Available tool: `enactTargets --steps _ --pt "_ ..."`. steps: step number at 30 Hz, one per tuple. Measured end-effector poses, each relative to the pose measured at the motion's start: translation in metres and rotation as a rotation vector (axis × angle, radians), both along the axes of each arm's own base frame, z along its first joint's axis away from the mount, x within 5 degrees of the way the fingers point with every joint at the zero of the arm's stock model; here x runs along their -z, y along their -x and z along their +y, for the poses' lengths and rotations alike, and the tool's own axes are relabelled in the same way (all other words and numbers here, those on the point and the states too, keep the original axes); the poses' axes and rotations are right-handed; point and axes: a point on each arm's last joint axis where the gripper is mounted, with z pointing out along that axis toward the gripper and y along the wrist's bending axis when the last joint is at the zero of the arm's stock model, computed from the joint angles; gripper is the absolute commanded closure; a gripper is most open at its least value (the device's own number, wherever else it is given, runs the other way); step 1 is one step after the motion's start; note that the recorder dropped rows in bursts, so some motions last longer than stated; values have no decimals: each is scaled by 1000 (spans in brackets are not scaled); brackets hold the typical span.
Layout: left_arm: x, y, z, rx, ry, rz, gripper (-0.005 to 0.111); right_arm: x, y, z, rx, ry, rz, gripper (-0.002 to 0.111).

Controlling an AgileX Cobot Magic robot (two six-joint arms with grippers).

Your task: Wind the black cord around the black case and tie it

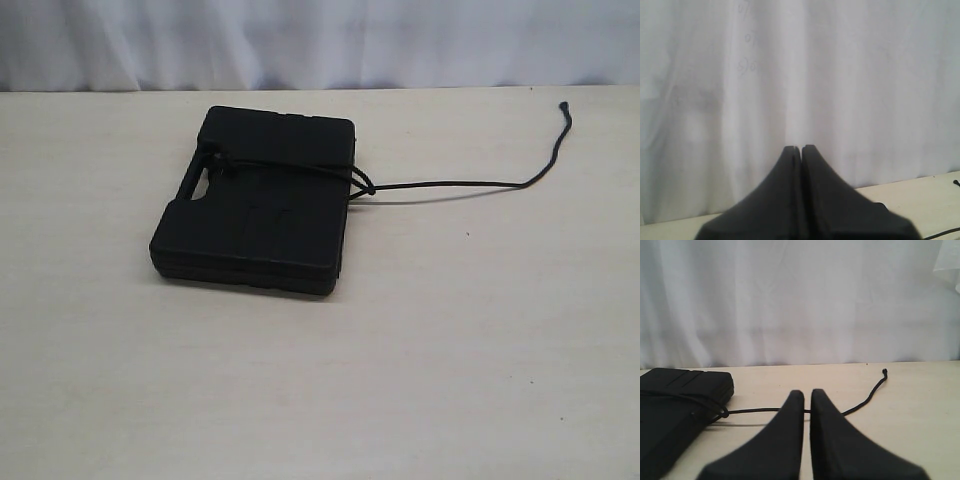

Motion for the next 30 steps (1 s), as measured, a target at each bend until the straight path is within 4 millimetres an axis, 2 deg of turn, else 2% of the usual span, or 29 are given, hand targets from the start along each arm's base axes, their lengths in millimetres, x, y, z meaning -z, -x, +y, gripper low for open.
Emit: enactTargets --steps 5,9,11,16,19,30 --pt "0 0 0 -8 -25 0 107 0 0 0 0 0 0 104" --pt "5 -1 2 -34 -109 3 107 0 0 0 0 0 0 104" --pt "17 -1 3 -54 -153 16 107 0 0 0 0 0 0 104" --pt "78 2 10 -142 -215 55 107 0 0 0 0 0 2 104" --pt "102 2 14 -186 -210 77 107 0 0 0 0 0 2 104" --pt "107 1 10 -139 -226 106 107 0 0 0 0 0 4 104"
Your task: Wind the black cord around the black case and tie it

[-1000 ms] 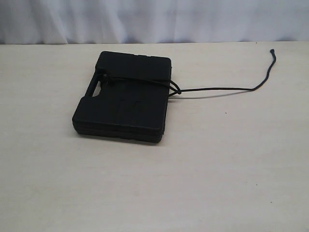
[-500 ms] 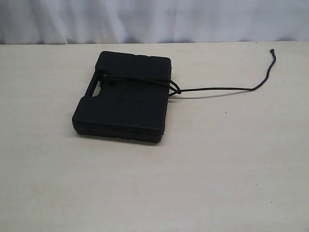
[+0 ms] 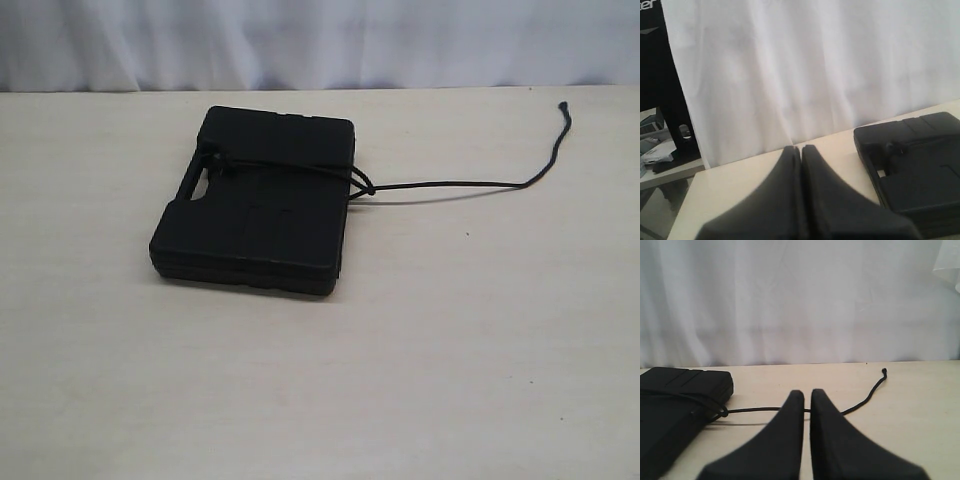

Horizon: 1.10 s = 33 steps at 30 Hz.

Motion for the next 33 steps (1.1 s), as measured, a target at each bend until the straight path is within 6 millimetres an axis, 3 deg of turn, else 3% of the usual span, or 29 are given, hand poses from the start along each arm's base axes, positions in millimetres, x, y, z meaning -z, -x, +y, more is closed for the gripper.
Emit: enactTargets --steps 22,33 --pt "4 0 -5 59 -6 43 107 0 0 0 0 0 0 104" --pt "11 0 3 -35 173 116 107 0 0 0 0 0 0 104"
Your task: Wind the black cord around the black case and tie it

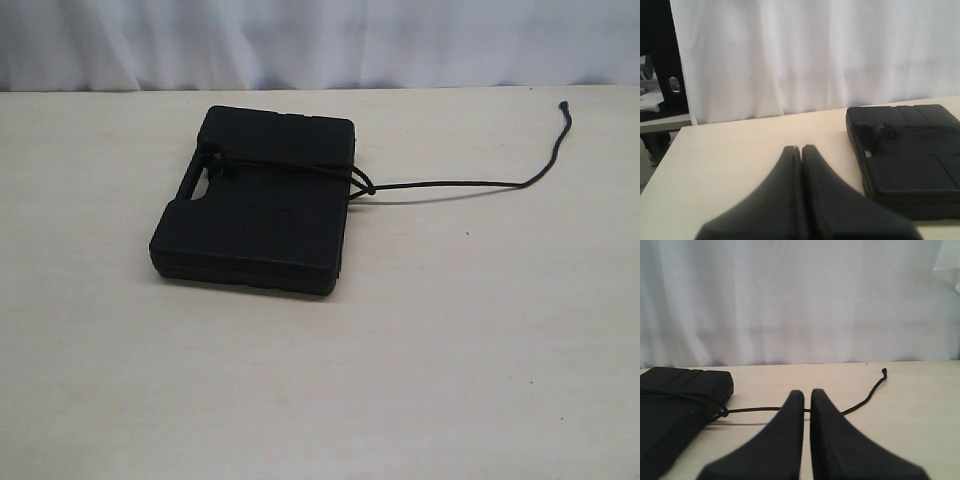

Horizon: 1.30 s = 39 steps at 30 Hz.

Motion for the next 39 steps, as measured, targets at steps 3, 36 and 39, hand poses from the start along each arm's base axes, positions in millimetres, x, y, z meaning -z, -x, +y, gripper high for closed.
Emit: enactTargets --steps 3,36,39 --pt "3 0 0 -5 9 30 107 0 0 0 0 0 0 104" --pt "10 1 1 1 -98 121 107 0 0 0 0 0 0 104" --pt "10 1 1 1 -98 121 107 0 0 0 0 0 0 104"
